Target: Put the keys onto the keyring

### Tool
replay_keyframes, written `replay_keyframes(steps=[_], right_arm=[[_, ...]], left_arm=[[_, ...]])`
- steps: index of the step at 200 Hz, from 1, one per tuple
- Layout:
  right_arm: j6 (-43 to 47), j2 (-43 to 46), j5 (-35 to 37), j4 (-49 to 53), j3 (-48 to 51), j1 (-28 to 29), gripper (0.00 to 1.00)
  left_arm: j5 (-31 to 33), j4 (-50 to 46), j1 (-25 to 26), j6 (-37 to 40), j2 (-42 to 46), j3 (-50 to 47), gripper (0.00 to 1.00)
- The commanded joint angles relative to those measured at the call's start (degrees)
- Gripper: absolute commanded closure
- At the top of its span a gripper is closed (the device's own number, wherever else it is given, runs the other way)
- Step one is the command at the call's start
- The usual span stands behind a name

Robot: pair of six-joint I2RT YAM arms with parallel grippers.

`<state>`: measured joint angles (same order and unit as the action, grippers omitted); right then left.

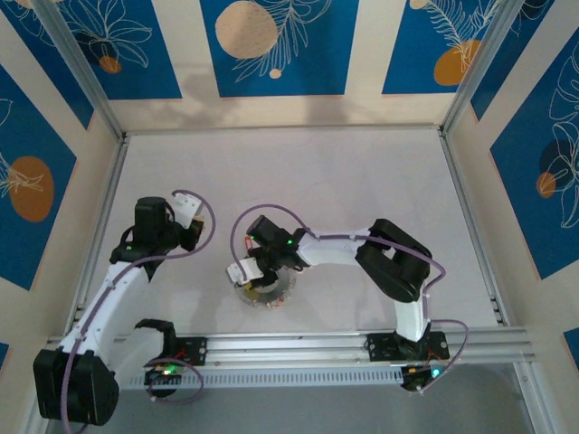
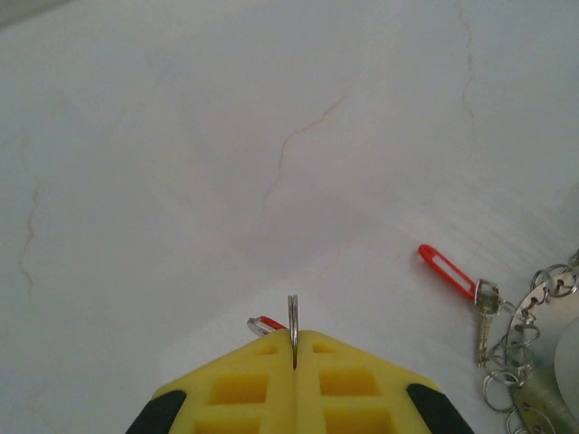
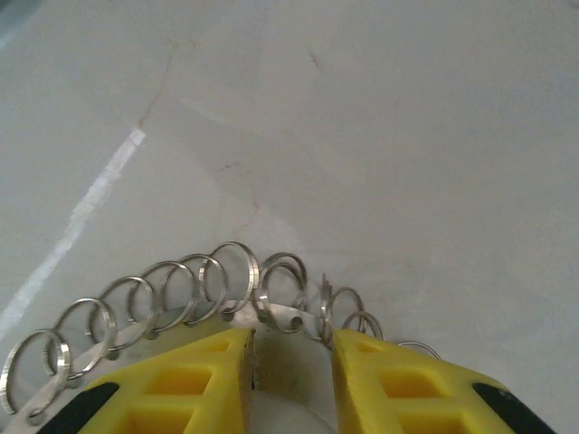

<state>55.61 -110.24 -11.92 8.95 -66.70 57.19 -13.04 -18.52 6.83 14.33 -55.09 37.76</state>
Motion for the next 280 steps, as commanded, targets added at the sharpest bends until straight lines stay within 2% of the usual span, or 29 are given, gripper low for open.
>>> replay_keyframes(steps=[1, 47, 76, 122, 128, 141, 150, 179, 231, 249, 280], right_arm=[[1.0, -2.2, -1.1, 5.7, -3.9, -0.3, 0.70], [1.9, -5.3, -0.6, 8.6, -7.8, -0.3, 0.70], [2.5, -5.7, -1.3, 9.8, -8.4, 0.0, 0.70], [3.8, -3.3, -1.6, 10.5, -7.0, -0.1, 0.71], [3.7, -3.0, -1.4, 10.4, -6.7, -0.1, 0.71], [3.5, -2.5, -2.0, 10.4, -6.5, 0.0, 0.70], [3.5, -2.2, -2.2, 10.2, -6.4, 0.2, 0.70], [3.6, -2.2, -2.0, 9.9, -6.1, 0.6, 0.71], [5.1, -2.3, 0.2, 10.8, -5.1, 1.9, 0.73], [5.4, -2.2, 0.3, 10.8, -4.5, 2.1, 0.73], [3.4, -3.0, 3.2, 7.7, -4.1, 2.4, 0.73]], left_arm=[[0.3, -2.6, -1.0, -4.3, -1.8, -0.2, 1.00], [-0.8, -2.6, -1.7, -14.7, -2.6, -2.6, 1.00], [2.1, -1.9, -2.5, -17.7, -3.6, -2.8, 1.00], [7.4, -1.5, -3.9, -27.2, -6.9, -3.5, 0.98], [8.4, -1.7, -3.9, -27.7, -6.7, -3.6, 0.95], [11.3, -2.4, -3.9, -28.7, -6.1, -3.7, 0.73], [13.1, -2.6, -3.9, -29.6, -5.8, -4.0, 0.66], [11.6, -2.4, -4.1, -29.2, -7.0, -3.5, 0.64], [12.4, -4.6, -4.2, -28.9, -5.3, -1.1, 0.61], [11.4, -4.6, -4.2, -28.9, -4.6, -0.5, 0.55], [9.8, -3.0, -4.2, -28.6, -5.4, -1.1, 0.51]])
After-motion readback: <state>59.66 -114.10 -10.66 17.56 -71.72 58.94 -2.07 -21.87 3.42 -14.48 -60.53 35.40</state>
